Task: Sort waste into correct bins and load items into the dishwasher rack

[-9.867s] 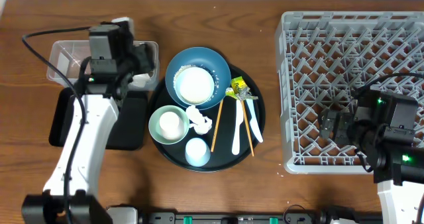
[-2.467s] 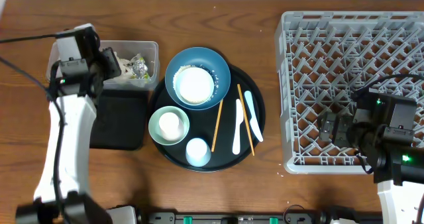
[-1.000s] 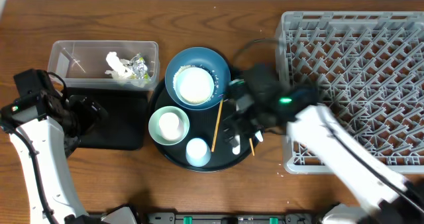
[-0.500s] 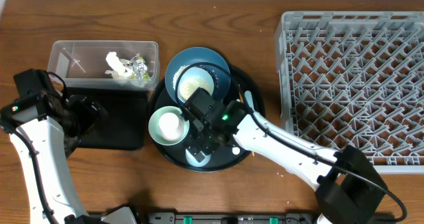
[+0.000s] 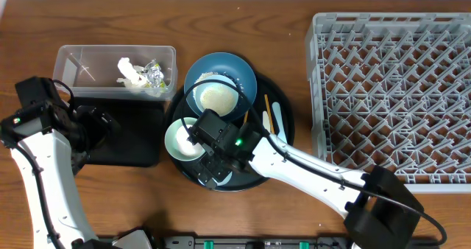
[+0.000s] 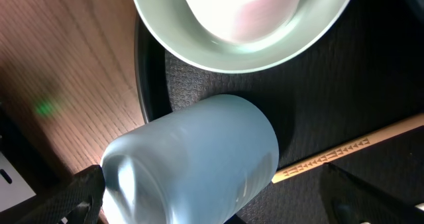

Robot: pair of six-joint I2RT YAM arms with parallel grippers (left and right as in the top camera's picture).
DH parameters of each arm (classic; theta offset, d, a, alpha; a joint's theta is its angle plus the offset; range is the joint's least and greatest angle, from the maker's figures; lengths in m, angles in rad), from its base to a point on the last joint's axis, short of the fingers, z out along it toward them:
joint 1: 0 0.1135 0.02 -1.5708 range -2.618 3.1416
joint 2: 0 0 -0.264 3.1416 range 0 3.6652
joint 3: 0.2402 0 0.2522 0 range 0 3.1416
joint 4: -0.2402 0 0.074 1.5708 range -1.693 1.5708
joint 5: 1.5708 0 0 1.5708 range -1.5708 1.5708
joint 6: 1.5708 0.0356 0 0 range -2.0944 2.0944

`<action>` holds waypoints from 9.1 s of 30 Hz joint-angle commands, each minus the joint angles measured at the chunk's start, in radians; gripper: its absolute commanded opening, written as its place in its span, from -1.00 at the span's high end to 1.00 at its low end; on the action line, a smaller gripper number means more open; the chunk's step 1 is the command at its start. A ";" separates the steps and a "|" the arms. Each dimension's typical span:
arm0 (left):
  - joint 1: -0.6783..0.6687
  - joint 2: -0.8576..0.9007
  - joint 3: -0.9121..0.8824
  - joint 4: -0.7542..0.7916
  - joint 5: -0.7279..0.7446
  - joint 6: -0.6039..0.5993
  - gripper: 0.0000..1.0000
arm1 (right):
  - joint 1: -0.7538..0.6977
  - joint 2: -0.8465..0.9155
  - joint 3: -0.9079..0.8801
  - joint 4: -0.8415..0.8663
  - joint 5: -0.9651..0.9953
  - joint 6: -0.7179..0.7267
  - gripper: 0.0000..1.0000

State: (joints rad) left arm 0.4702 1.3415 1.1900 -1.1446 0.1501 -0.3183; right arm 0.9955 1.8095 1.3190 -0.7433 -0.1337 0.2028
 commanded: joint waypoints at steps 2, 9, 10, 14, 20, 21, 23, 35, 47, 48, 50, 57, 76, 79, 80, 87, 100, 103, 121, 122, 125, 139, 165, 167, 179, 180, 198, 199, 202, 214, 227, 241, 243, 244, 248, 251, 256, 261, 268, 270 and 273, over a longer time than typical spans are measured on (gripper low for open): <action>0.005 -0.002 0.005 -0.002 -0.005 -0.013 -0.96 | 0.002 0.023 0.008 -0.005 0.033 0.013 -0.98; 0.005 -0.002 0.005 0.002 -0.005 -0.013 -0.96 | -0.002 0.016 0.012 -0.008 0.032 0.009 -0.99; 0.005 -0.002 0.005 0.002 -0.005 -0.013 -0.96 | -0.002 0.013 0.014 -0.011 0.033 0.009 -0.99; 0.005 -0.002 0.005 0.002 -0.005 -0.013 -0.96 | -0.002 0.006 0.045 -0.032 0.033 0.000 -0.99; 0.005 -0.002 0.005 0.002 -0.005 -0.013 -0.96 | -0.002 0.006 0.067 -0.038 0.041 -0.017 -0.98; 0.005 -0.002 0.005 0.002 -0.005 -0.013 -0.96 | -0.002 0.006 0.067 -0.038 0.041 -0.017 -0.99; 0.005 -0.002 0.005 0.002 -0.005 -0.013 -0.96 | -0.002 0.006 0.067 -0.040 0.041 -0.017 -0.98; 0.005 -0.002 0.005 0.004 -0.005 -0.013 -0.96 | 0.002 0.039 0.057 -0.076 0.065 0.011 -0.99; 0.005 -0.002 0.005 0.005 -0.005 -0.013 -0.95 | 0.006 0.076 0.057 -0.050 0.066 0.011 -0.82; 0.005 -0.002 0.005 0.005 -0.005 -0.013 -0.96 | 0.006 0.076 0.057 -0.048 0.066 0.011 -0.75; 0.005 -0.002 0.005 0.005 -0.005 -0.013 -0.96 | 0.006 0.076 0.057 -0.048 0.066 0.011 -0.57; 0.005 -0.002 0.005 0.005 -0.005 -0.013 -0.96 | 0.006 0.076 0.057 -0.060 0.066 0.011 -0.22; 0.005 -0.002 0.005 0.005 -0.005 -0.013 -0.96 | -0.073 -0.137 0.095 -0.148 0.086 0.010 0.07; 0.005 -0.002 0.005 0.005 -0.005 -0.013 -0.96 | -0.131 -0.215 0.095 -0.177 0.124 0.010 0.09; 0.005 -0.002 0.005 0.005 -0.005 -0.013 -0.96 | -0.151 -0.239 0.095 -0.188 0.140 0.010 0.09; 0.005 -0.002 0.005 0.005 -0.005 -0.013 -0.96 | -0.402 -0.428 0.095 -0.282 0.265 0.009 0.09; 0.005 -0.002 0.005 0.005 -0.005 -0.013 -0.96 | -0.994 -0.486 0.093 -0.294 0.264 -0.055 0.16; 0.005 -0.002 0.005 0.005 -0.005 -0.013 -0.96 | -1.065 -0.462 0.093 -0.282 0.264 -0.071 0.17; 0.005 -0.002 0.005 0.005 -0.005 -0.013 -0.96 | -1.468 -0.242 0.094 0.098 0.257 -0.013 0.29; 0.005 -0.002 0.005 0.005 -0.005 -0.013 -0.96 | -1.490 -0.226 0.094 0.109 0.257 0.001 0.30; 0.005 -0.002 0.005 0.005 -0.005 -0.013 -0.96 | -1.543 -0.185 0.094 0.146 0.249 0.029 0.31; 0.005 -0.002 0.005 0.005 -0.005 -0.013 -0.95 | -1.609 -0.019 0.094 0.298 0.123 0.029 0.36; 0.005 -0.002 0.005 0.005 -0.005 -0.013 -0.96 | -1.323 -0.266 0.156 0.005 -0.213 -0.218 -0.68; 0.005 -0.002 0.005 0.005 -0.005 -0.013 -0.96 | -1.210 -0.284 0.156 -0.043 -0.222 -0.229 -0.22; 0.005 -0.002 0.005 0.005 -0.005 -0.012 -0.95 | -0.608 -0.172 0.154 -0.318 -0.183 -0.245 0.97; 0.005 -0.002 0.005 0.005 -0.006 -0.012 -0.95 | -0.568 -0.150 0.152 -0.332 -0.179 -0.245 0.97; 0.005 -0.002 0.005 0.009 -0.006 -0.012 -0.96 | -0.333 0.156 0.038 -0.345 -0.061 -0.063 0.97; 0.005 -0.002 0.005 0.009 -0.006 -0.012 -0.96 | -0.333 0.156 0.020 -0.340 -0.057 -0.056 0.97; 0.005 -0.002 0.005 0.009 -0.005 -0.012 -0.96 | -0.333 0.156 -0.030 -0.317 -0.055 -0.037 0.97; 0.005 -0.002 0.005 0.013 -0.005 -0.012 -0.96 | -0.338 0.156 -0.117 -0.293 0.056 -0.003 0.97; 0.005 -0.002 0.005 0.013 -0.005 -0.012 -0.96 | -0.438 0.101 -0.115 -0.334 0.212 0.010 0.97; 0.005 -0.002 0.005 0.012 -0.005 -0.013 -0.96 | -0.371 -0.122 -0.064 -0.278 -0.045 -0.085 0.05; 0.005 -0.002 0.005 0.012 -0.005 -0.013 -0.95 | -0.352 -0.147 -0.062 -0.243 -0.136 -0.112 -0.13; 0.005 -0.002 0.005 0.012 -0.005 -0.013 -0.96 | -0.338 -0.157 -0.062 -0.226 -0.182 -0.127 -0.19; 0.005 -0.002 0.005 0.012 -0.005 -0.013 -0.96 | -0.271 -0.166 -0.062 -0.202 -0.238 -0.134 -0.51; 0.005 -0.002 0.005 0.013 -0.005 -0.013 -0.96 | -0.214 -0.157 -0.063 -0.193 -0.231 -0.142 -0.79; 0.005 -0.002 0.005 0.012 -0.005 -0.013 -0.96 | -0.127 -0.126 -0.063 -0.148 -0.175 -0.132 -0.86; 0.005 -0.002 0.005 0.013 -0.005 -0.013 -0.96 | -0.075 -0.089 -0.063 -0.101 -0.048 -0.117 -0.86; 0.005 -0.002 0.005 0.012 -0.005 -0.013 -0.96 | -0.052 -0.021 -0.063 -0.041 -0.005 -0.087 -0.84; 0.005 -0.002 0.005 0.013 -0.005 -0.013 -0.96 | -0.052 -0.006 -0.063 -0.024 -0.005 -0.084 -0.82; 0.005 -0.002 0.005 0.013 -0.005 -0.013 -0.96 | -0.051 0.007 -0.063 -0.006 -0.005 -0.082 -0.78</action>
State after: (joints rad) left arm 0.4702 1.3415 1.1900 -1.1286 0.1501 -0.3183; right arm 0.9310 1.8011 1.2449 -0.7570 -0.1547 0.1020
